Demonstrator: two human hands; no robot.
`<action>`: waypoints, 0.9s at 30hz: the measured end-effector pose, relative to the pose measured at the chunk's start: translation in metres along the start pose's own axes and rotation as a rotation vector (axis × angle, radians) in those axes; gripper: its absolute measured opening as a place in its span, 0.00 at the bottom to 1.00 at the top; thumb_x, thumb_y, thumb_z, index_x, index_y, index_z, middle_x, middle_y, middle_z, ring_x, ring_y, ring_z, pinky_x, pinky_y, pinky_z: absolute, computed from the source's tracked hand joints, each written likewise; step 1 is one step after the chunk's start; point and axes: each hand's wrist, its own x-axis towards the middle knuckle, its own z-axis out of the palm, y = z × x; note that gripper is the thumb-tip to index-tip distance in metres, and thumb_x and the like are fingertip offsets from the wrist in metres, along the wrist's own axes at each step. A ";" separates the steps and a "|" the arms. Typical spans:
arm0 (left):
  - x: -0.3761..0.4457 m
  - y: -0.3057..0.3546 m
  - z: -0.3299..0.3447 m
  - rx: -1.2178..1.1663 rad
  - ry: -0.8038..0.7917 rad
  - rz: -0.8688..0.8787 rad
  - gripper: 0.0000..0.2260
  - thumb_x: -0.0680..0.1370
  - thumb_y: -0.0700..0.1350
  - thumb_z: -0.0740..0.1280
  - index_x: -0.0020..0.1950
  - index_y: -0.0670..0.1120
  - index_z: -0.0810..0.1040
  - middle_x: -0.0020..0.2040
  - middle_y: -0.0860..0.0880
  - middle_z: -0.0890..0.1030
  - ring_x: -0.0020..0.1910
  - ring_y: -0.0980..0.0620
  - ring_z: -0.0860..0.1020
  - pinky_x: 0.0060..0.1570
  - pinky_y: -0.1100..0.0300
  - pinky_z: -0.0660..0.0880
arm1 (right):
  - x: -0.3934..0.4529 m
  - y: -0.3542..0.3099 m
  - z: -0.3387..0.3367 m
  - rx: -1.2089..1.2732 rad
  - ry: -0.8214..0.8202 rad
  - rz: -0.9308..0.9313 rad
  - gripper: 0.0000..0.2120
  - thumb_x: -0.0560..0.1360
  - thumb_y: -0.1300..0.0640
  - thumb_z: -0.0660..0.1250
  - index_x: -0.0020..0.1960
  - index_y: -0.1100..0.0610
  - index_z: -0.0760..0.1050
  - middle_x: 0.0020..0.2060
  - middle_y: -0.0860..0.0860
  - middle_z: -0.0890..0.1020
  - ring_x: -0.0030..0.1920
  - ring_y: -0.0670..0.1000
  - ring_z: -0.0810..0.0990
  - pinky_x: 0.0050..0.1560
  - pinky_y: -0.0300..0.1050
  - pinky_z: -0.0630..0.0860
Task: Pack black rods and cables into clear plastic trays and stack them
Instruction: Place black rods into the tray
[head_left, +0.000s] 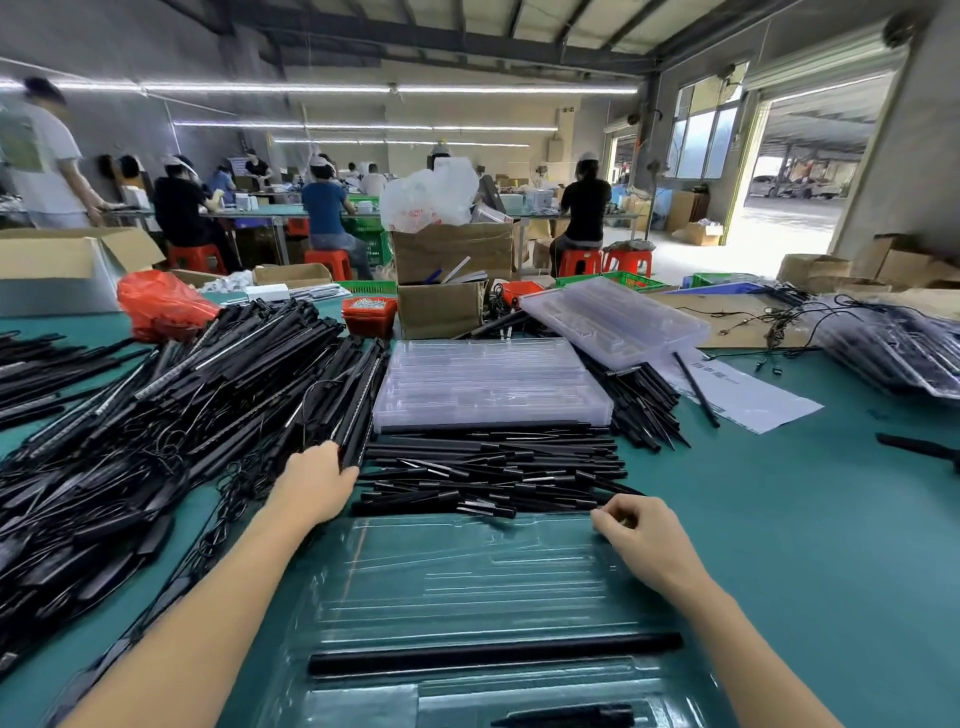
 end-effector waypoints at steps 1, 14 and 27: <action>0.004 0.001 0.004 0.051 -0.010 -0.033 0.18 0.84 0.53 0.60 0.67 0.41 0.71 0.63 0.42 0.78 0.62 0.41 0.73 0.59 0.47 0.74 | 0.000 0.000 0.000 -0.016 0.002 -0.005 0.13 0.77 0.55 0.69 0.35 0.57 0.79 0.22 0.44 0.74 0.24 0.42 0.69 0.28 0.32 0.67; 0.013 0.010 0.019 0.537 0.101 -0.072 0.11 0.83 0.54 0.59 0.59 0.51 0.77 0.59 0.50 0.81 0.61 0.48 0.75 0.61 0.50 0.65 | 0.000 0.002 0.002 -0.042 0.001 -0.019 0.13 0.77 0.57 0.68 0.34 0.55 0.78 0.21 0.44 0.74 0.23 0.42 0.69 0.27 0.31 0.67; 0.023 0.012 -0.009 0.433 -0.002 -0.178 0.23 0.83 0.61 0.51 0.59 0.48 0.79 0.67 0.42 0.75 0.67 0.42 0.67 0.65 0.46 0.61 | -0.002 0.000 0.001 -0.095 0.013 -0.039 0.13 0.77 0.57 0.69 0.34 0.53 0.78 0.24 0.45 0.78 0.25 0.42 0.72 0.32 0.39 0.71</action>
